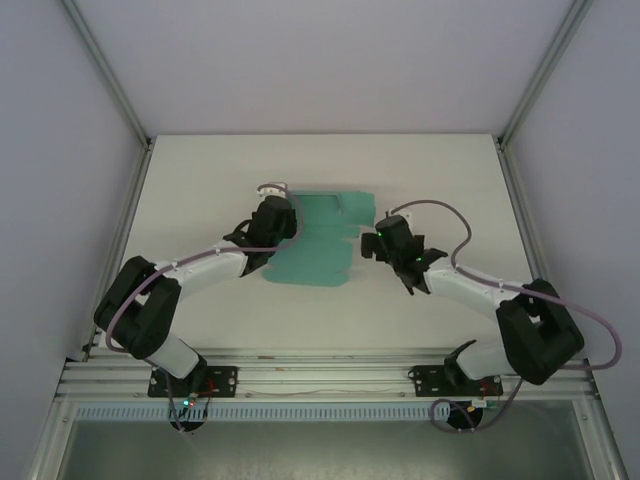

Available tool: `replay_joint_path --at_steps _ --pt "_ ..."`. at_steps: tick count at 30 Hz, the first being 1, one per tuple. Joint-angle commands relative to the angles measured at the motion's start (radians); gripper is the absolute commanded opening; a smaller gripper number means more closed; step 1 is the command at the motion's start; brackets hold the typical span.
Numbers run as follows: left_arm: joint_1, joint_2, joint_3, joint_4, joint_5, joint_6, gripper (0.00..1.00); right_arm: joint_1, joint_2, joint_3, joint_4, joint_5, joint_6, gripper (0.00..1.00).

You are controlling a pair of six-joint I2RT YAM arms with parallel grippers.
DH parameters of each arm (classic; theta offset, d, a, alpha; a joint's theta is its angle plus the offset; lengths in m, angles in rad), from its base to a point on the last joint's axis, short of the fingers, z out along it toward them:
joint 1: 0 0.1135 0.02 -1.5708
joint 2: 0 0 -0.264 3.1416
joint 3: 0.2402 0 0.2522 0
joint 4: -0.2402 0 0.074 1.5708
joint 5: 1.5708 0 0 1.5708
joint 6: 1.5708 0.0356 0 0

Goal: Assemble paper box

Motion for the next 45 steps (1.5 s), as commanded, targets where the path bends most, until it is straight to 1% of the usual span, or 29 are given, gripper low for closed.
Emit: replay_joint_path --at_steps 1,10,15,18,24,26,28,30,32,35,39,41,45 --pt "-0.005 -0.033 0.009 -0.002 0.006 0.000 0.00 -0.006 0.032 0.055 0.061 -0.038 0.009 1.00" --pt "-0.005 -0.024 -0.007 0.025 0.050 -0.017 0.00 -0.006 0.124 0.144 0.160 -0.199 0.003 1.00" --pt "-0.004 -0.028 -0.016 0.053 0.041 -0.065 0.00 -0.006 0.190 0.171 0.205 -0.375 0.066 1.00" --pt "-0.005 -0.043 -0.031 0.091 0.020 -0.100 0.00 -0.005 0.212 0.184 0.202 -0.427 0.129 0.99" --pt "-0.004 -0.086 -0.087 0.201 -0.008 -0.133 0.00 -0.006 0.215 0.159 0.276 -0.506 0.208 0.89" --pt "-0.005 -0.102 -0.105 0.236 -0.001 -0.143 0.00 -0.005 0.230 0.164 0.292 -0.552 0.218 0.88" --pt "-0.004 -0.113 -0.114 0.258 0.013 -0.145 0.00 -0.003 0.241 0.161 0.302 -0.546 0.215 0.88" --pt "-0.005 -0.116 -0.104 0.242 0.013 -0.136 0.00 -0.003 0.234 0.151 0.302 -0.487 0.207 0.88" --pt "-0.005 -0.113 -0.092 0.213 0.001 -0.114 0.00 -0.003 0.203 0.137 0.306 -0.446 0.191 0.89" --pt "-0.005 -0.106 -0.092 0.185 -0.030 -0.091 0.00 -0.004 0.134 0.128 0.252 -0.381 0.162 0.93" --pt "-0.003 -0.098 -0.097 0.153 -0.054 -0.063 0.00 -0.009 0.006 0.088 0.161 -0.302 0.106 0.98" --pt "-0.003 -0.095 -0.100 0.141 -0.059 -0.050 0.00 -0.018 -0.071 0.060 0.128 -0.287 0.089 0.99" --pt "-0.003 -0.092 -0.109 0.133 -0.048 -0.040 0.00 -0.067 -0.240 0.005 0.056 -0.249 0.053 1.00"
